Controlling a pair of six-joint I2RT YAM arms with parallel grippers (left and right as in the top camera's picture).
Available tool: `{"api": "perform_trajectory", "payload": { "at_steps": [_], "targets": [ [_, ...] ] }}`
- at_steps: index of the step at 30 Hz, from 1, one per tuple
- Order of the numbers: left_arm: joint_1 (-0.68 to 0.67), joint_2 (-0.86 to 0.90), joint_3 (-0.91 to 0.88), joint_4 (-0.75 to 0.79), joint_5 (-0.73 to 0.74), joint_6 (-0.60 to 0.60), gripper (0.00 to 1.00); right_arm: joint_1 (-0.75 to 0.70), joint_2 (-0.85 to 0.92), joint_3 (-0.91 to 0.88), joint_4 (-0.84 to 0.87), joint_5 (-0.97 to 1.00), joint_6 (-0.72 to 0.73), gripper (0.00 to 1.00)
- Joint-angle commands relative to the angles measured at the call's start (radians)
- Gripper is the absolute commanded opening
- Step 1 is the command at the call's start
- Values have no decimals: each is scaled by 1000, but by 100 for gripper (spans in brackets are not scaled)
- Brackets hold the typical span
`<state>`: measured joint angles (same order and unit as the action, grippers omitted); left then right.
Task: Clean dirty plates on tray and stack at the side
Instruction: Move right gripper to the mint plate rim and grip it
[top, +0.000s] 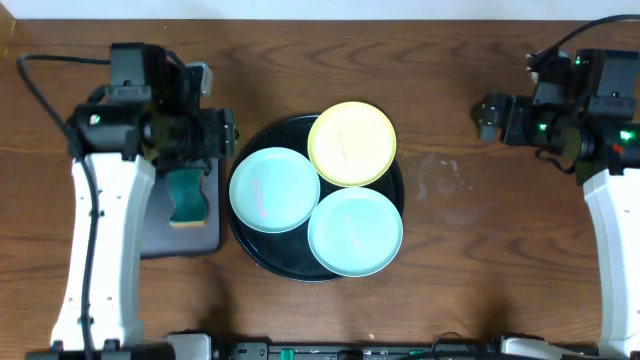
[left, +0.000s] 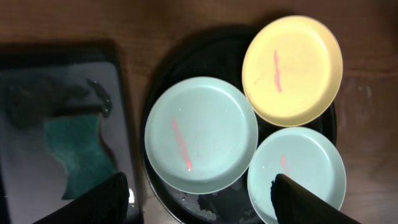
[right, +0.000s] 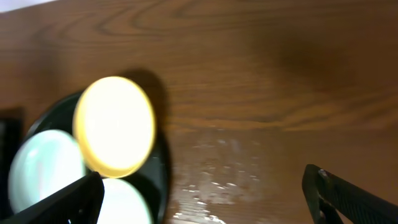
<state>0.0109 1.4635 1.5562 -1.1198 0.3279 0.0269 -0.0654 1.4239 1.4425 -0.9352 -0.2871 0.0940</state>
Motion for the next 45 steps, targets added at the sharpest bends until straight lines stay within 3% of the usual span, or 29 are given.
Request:
{"api": "perform_trajectory", "payload": {
  "at_steps": [1,6,9,12,19,26,45],
  "targets": [
    [-1,55,22,-10,28,2,74,60,53,19,13,-150,-12,95],
    [3,63,29,5,-44,-7,74,208,152,40,11,-132,97,84],
    [32,63,32,-18,-227,-158,74,317,256,101,9,-128,173,73],
    [70,63,32,-37,-327,-182,74,406,352,174,5,-102,237,63],
    [129,63,32,-19,-348,-177,74,589,506,231,48,23,342,39],
    [181,63,19,-22,-348,-179,74,690,607,231,84,63,367,22],
    [189,137,-36,-45,-348,-170,74,777,789,230,102,206,407,10]
  ]
}}
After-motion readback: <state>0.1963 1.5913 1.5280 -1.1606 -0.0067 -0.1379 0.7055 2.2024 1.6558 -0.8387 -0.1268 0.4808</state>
